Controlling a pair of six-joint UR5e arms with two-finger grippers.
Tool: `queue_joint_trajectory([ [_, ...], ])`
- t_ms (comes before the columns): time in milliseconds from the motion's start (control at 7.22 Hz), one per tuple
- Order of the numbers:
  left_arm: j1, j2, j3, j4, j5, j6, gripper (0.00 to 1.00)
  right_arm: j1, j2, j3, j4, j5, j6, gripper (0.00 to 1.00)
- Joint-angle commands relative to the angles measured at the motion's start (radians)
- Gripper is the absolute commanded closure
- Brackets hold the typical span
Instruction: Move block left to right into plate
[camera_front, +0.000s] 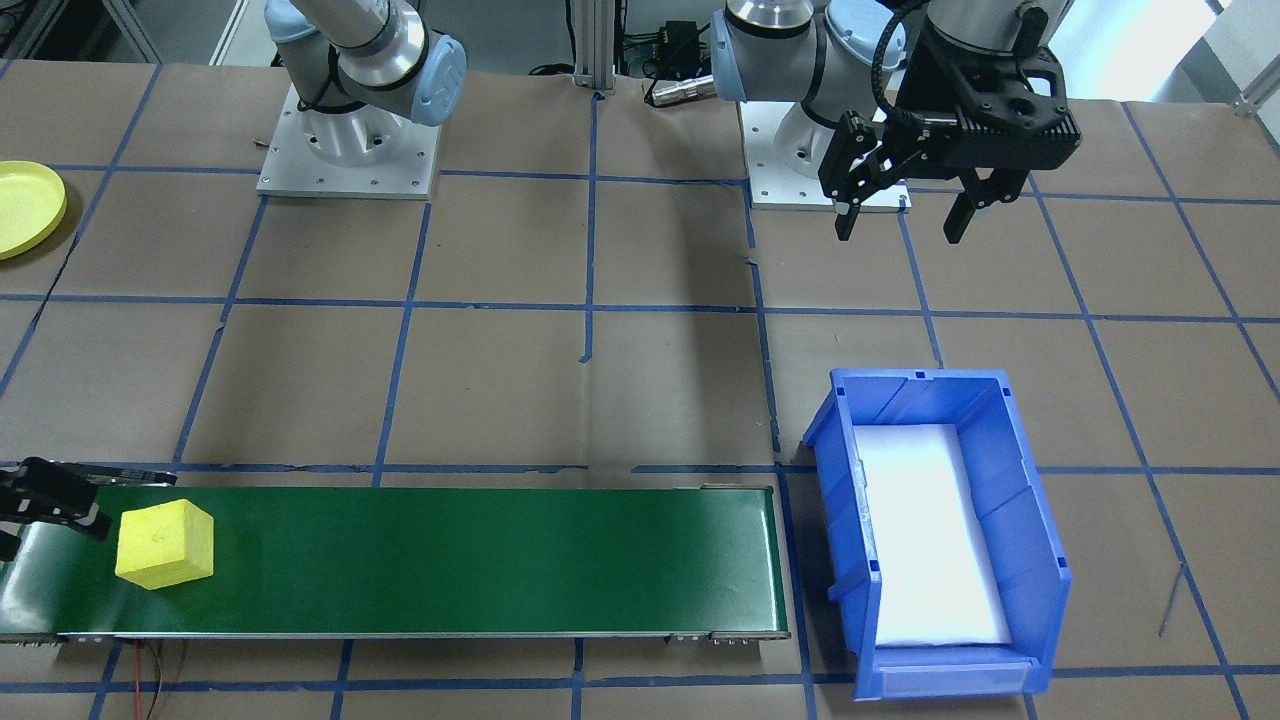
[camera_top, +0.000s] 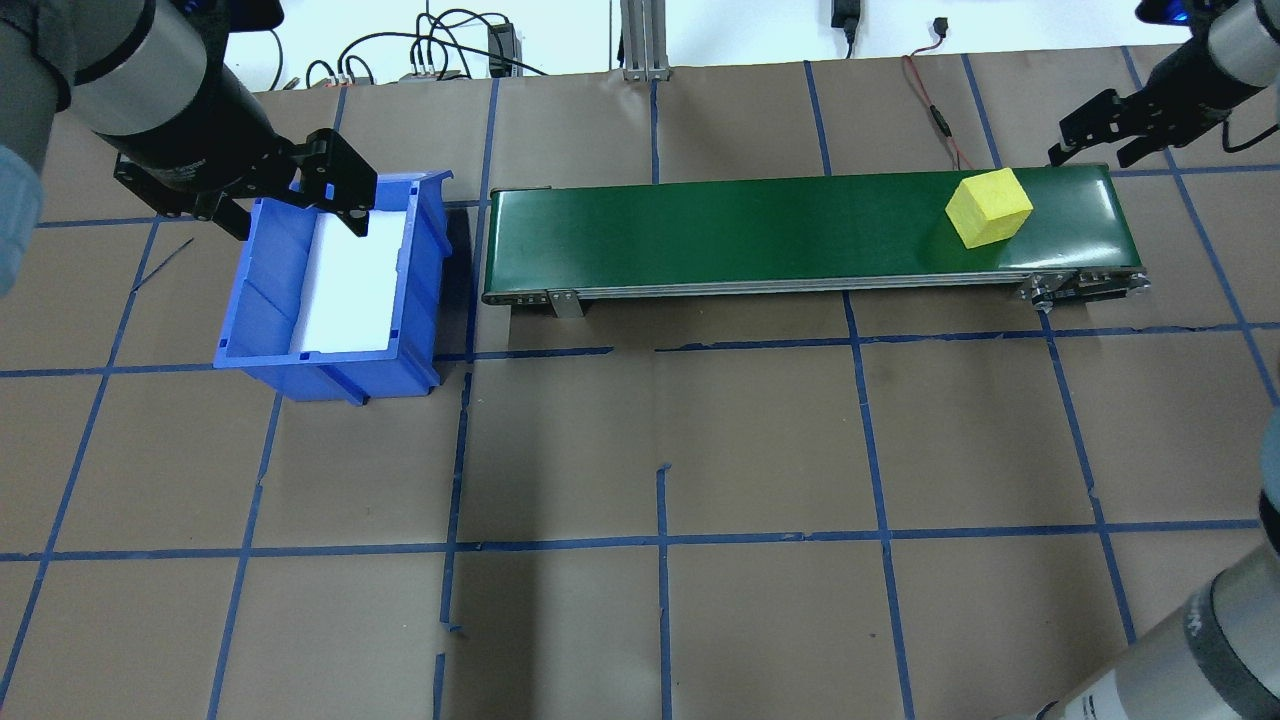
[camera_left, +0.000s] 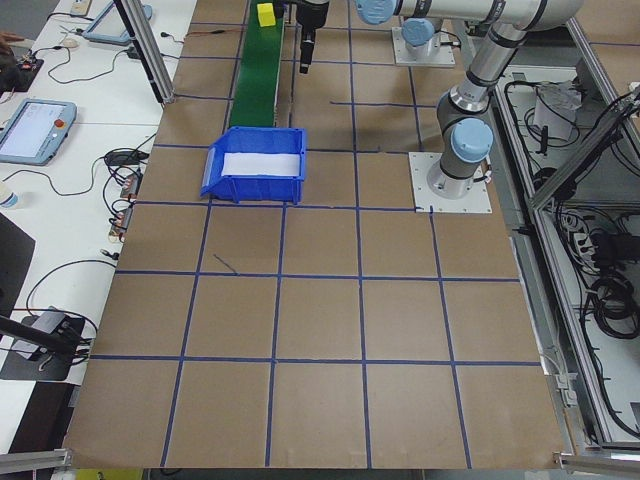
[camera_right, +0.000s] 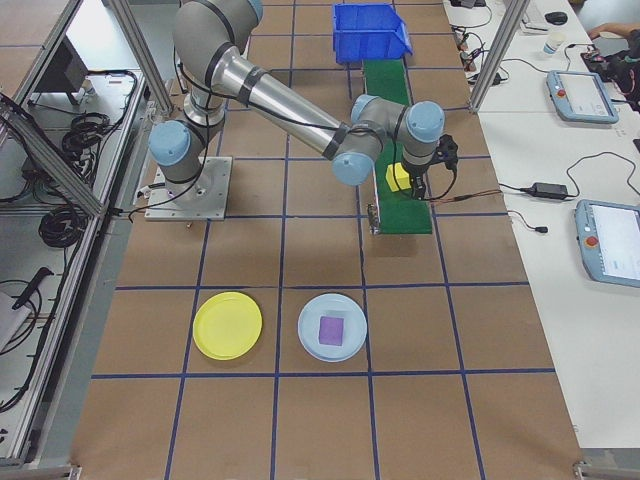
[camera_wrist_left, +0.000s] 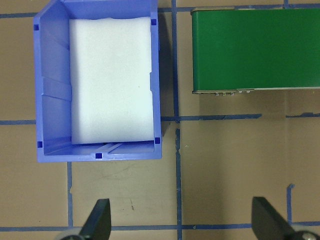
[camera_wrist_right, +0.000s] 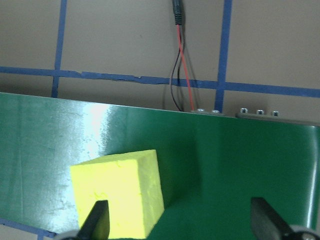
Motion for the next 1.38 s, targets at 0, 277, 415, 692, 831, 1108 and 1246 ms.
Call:
queue_joint_trajectory([
  [0,0.001,0.0,0.0,0.0,-0.001,0.0,0.0,0.035,0.023,0.021,-0.002,0.003,-0.01,0.0],
  [277,0.001,0.0,0.0,0.0,-0.001,0.0,0.0,0.035,0.047,0.036,-0.005,0.006,-0.034,0.0],
  [415,0.001,0.0,0.0,0.001,-0.002,0.0,0.0,0.035,0.06,0.049,-0.021,0.003,-0.056,0.0],
  [692,0.001,0.0,0.0,0.001,-0.002,0.0,0.0,0.033,0.063,0.052,-0.045,-0.018,-0.052,0.04],
  [831,0.001,0.0,0.0,0.001,-0.002,0.0,0.0,0.032,0.063,0.052,-0.045,-0.06,-0.055,0.17],
  [1108,0.001,-0.001,0.0,0.001,-0.001,0.0,0.0,0.032,0.054,0.044,-0.042,-0.144,-0.045,0.47],
  [1246,0.001,-0.001,0.0,0.001,-0.001,0.0,0.0,0.032,0.047,0.027,-0.037,-0.188,-0.042,0.52],
])
